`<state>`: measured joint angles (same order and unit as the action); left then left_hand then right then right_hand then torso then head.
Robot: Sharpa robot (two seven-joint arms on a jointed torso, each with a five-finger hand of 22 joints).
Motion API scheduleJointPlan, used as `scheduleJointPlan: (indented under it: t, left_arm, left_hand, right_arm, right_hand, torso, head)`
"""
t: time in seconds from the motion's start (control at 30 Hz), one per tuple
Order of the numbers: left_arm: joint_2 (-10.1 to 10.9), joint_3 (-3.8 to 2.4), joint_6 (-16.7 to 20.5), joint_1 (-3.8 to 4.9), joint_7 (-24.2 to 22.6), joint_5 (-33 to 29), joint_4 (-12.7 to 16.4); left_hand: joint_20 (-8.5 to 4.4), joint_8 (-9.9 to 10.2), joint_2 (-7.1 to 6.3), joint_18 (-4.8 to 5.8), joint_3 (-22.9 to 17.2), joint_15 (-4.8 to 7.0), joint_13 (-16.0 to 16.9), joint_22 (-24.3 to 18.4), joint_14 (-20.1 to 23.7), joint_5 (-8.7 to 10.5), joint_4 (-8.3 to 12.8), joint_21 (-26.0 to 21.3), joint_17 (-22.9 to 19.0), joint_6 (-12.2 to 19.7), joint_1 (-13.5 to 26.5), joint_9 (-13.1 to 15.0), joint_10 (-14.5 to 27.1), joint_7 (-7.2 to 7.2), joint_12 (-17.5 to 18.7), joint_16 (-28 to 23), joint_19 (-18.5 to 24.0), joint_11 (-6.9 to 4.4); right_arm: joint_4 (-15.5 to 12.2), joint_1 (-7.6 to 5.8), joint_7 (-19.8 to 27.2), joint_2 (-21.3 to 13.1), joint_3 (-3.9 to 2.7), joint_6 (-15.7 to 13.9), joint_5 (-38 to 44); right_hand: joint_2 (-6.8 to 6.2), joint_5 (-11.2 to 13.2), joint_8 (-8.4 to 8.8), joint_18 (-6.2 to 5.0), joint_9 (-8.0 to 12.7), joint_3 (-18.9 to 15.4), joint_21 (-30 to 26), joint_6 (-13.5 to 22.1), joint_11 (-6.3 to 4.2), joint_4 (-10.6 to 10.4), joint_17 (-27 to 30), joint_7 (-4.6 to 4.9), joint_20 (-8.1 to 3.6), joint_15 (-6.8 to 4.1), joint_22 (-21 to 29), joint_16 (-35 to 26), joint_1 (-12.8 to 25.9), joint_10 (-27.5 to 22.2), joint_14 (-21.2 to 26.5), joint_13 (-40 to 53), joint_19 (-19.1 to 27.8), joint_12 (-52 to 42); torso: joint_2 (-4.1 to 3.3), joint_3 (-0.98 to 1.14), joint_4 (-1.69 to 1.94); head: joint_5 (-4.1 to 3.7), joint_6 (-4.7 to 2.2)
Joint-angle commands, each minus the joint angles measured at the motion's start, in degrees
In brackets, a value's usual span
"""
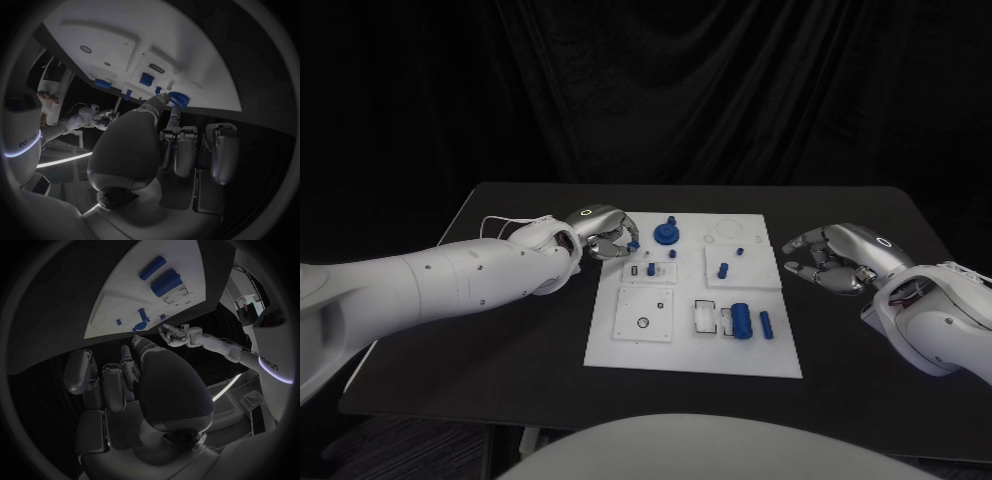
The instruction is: Assemble the parts on the task board
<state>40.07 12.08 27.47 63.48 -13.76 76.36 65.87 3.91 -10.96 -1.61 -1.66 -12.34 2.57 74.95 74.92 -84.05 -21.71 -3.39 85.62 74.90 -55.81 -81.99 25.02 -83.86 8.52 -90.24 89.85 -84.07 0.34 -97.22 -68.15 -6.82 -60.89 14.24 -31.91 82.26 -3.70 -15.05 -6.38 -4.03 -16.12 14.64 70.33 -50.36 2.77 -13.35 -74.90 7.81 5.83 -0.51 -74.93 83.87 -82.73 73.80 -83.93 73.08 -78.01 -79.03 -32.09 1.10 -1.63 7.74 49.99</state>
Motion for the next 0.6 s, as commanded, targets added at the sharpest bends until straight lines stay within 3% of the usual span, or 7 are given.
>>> scheduleJointPlan:
  t: [0.03,0.17,0.33,0.47,0.6]
  left_arm:
    - [2.1,-0.07,6.7,0.24,-6.3,-5.4,3.5]
    - [4.9,-0.06,7.0,0.31,-9.1,-13.5,7.1]
    - [7.6,-0.01,3.5,0.31,-13.4,-24.9,10.4]
    - [8.3,0.01,0.4,0.25,-15.8,-30.4,11.5]
    - [7.8,0.01,-2.9,0.03,-18.6,-35.6,10.9]
  left_hand:
    - [-0.52,-0.1,-0.09,0.56,0.2,0.55,15.1,13.6,-5.9,-0.95,-0.1,0.2,15.1,-4.4,0.4,3.2,-6.1,-4.13,0.2,0.2,-3.5,-0.43]
    - [-0.57,0.3,-0.08,0.51,0.2,0.54,15.1,13.6,-5.9,-1.45,-0.5,0.0,15.1,-3.9,0.7,3.0,-6.1,-4.01,0.2,0.2,-3.4,-0.36]
    - [-0.54,0.8,0.12,0.39,0.2,0.44,15.1,13.4,-5.9,-1.56,-0.9,-0.5,15.1,-3.4,0.9,2.9,-6.1,-3.86,0.2,0.2,-3.1,-0.23]
    - [-0.48,1.0,0.33,0.41,0.2,0.34,15.1,13.4,-5.9,-1.70,-1.2,-0.5,15.1,-3.2,1.0,2.8,-6.1,-3.77,0.2,0.2,-3.1,-0.14]
    - [-0.42,1.1,0.61,0.40,0.1,0.27,15.1,13.4,-5.9,-1.86,-1.4,-0.5,15.1,-3.1,0.8,2.8,-6.1,-3.73,0.2,0.2,-3.1,-0.10]
  right_arm:
    - [-0.3,0.04,1.8,-0.3,-0.05,-1.8,-4.3]
    - [-0.4,0.00,2.7,-0.6,-0.06,-1.6,-7.7]
    - [-0.6,-0.05,3.9,-0.5,-0.06,-1.0,-12.0]
    - [-0.6,-0.05,4.7,-0.2,-0.07,-0.7,-13.6]
    - [-0.4,-0.04,5.5,0.2,-0.07,-0.1,-14.6]
  right_hand:
    - [0.19,-0.2,-0.10,-0.63,0.1,0.1,-0.2,-0.5,0.26,-0.3,-6.7,0.08,-0.08,-0.02,-8.7,0.0,-0.2,0.4,-1.1,0.0,-0.3,-0.1]
    - [0.20,-0.2,-0.19,-0.65,0.1,0.1,-0.3,-0.7,0.33,-0.4,-6.6,0.09,-0.06,0.03,-8.7,0.0,-0.2,0.2,-1.0,-0.2,-0.2,0.0]
    - [0.24,-0.3,-0.23,-0.68,0.1,0.1,-0.5,-0.8,0.40,-0.5,-6.5,0.10,-0.04,0.07,-8.7,-0.1,-0.2,0.1,-1.0,-0.3,-0.1,0.1]
    - [0.27,-0.3,-0.25,-0.69,0.1,0.1,-0.6,-0.8,0.46,-0.5,-6.4,0.12,-0.02,0.11,-8.6,-0.2,-0.3,0.0,-0.9,-0.3,-0.1,0.1]
    - [0.30,-0.4,-0.27,-0.72,0.1,0.2,-0.8,-0.9,0.51,-0.4,-6.4,0.15,0.01,0.15,-8.6,-0.2,-0.3,-0.1,-0.9,-0.4,0.0,0.2]
  torso:
    - [-0.01,-0.06,-0.14]
    - [0.02,-0.04,-0.15]
    - [0.12,0.00,-0.08]
    - [0.04,-0.04,0.09]
    - [0.05,-0.24,0.57]
  head:
    - [0.53,0.01]
    - [1.01,0.01]
    - [1.44,0.01]
    - [1.53,0.01]
    - [1.31,0.01]
